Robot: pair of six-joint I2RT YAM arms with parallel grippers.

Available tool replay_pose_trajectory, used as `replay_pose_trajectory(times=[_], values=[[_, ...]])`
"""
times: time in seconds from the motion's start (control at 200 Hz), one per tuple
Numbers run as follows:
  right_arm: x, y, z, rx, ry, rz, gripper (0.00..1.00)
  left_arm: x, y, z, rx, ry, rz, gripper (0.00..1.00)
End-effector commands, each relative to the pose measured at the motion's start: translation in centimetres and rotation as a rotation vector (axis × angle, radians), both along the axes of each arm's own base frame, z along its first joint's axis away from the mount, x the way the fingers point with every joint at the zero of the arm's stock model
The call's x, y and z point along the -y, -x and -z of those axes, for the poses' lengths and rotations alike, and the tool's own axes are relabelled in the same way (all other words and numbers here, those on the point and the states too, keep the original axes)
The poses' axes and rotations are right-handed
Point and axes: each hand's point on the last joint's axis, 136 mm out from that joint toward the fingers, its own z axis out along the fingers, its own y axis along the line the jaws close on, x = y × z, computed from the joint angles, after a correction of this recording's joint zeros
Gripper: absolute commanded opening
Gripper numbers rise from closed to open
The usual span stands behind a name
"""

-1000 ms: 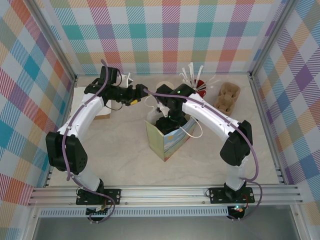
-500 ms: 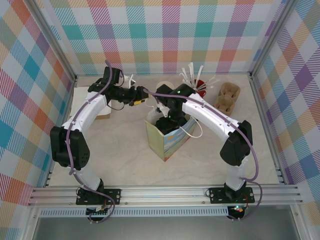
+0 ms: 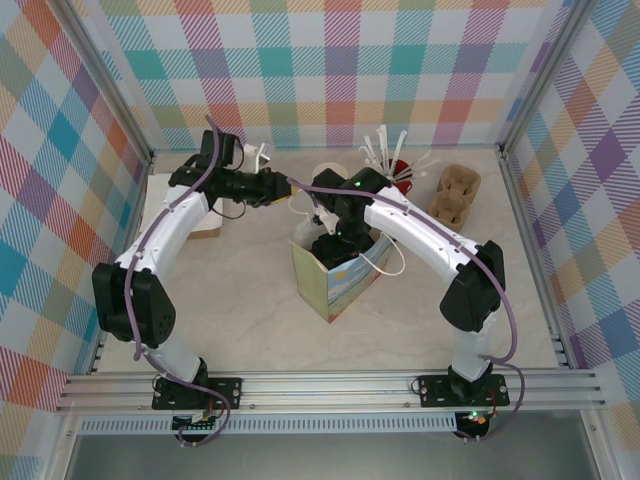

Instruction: Pack the takeout coffee

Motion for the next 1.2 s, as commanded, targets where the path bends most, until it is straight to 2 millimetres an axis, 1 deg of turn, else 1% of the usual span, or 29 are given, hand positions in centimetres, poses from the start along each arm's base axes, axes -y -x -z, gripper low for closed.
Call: replay_pose_trajectory(times=[0.0, 0.04, 0.155, 0.505, 0.58, 0.68, 0.795, 0.87, 1.025, 1.1, 1.195], values=[[0.3, 0.0, -1.2, 0.008, -0.014, 0.002, 0.74, 0.5, 1.2, -1.4, 0.041, 0.022, 0.038, 0.28], [0.3, 0.0, -1.3, 0.011, -0.016, 0.004, 0.74, 0.5, 1.1, -1.3, 0.036, 0.02, 0.038, 0.31], [0.3, 0.0, -1.3, 0.009, -0.016, 0.003, 0.74, 0.4, 0.9, -0.5, 0.023, 0.0, 0.032, 0.36], [0.1, 0.0, -1.2, 0.006, -0.017, -0.001, 0.74, 1.7, 0.9, 0.8, -0.002, -0.023, 0.076, 0.37], [0.1, 0.0, -1.2, 0.007, -0.019, -0.002, 0.74, 1.5, 0.8, 1.2, -0.003, -0.044, 0.068, 0.38], [0.1, -0.1, -1.2, 0.008, -0.016, -0.003, 0.73, 1.2, 0.7, 1.7, -0.006, -0.074, 0.057, 0.44], [0.1, 0.0, -1.2, 0.006, -0.017, -0.003, 0.74, 1.1, 0.5, 1.9, -0.007, -0.086, 0.05, 0.45], [0.1, -0.1, -1.2, 0.006, -0.017, -0.002, 0.74, 1.2, 0.5, 1.7, -0.005, -0.073, 0.053, 0.4], [0.1, -0.2, -1.3, 0.014, -0.021, 0.0, 0.74, 1.3, 0.5, 0.9, 0.018, -0.056, 0.045, 0.24], [-0.2, -0.2, -1.7, 0.023, -0.039, 0.004, 0.73, 1.0, 0.7, 0.3, 0.032, -0.057, 0.026, 0.17], [-0.1, -0.4, -2.4, 0.04, -0.051, 0.016, 0.73, 0.3, 1.2, -0.3, 0.047, -0.07, -0.019, 0.12]])
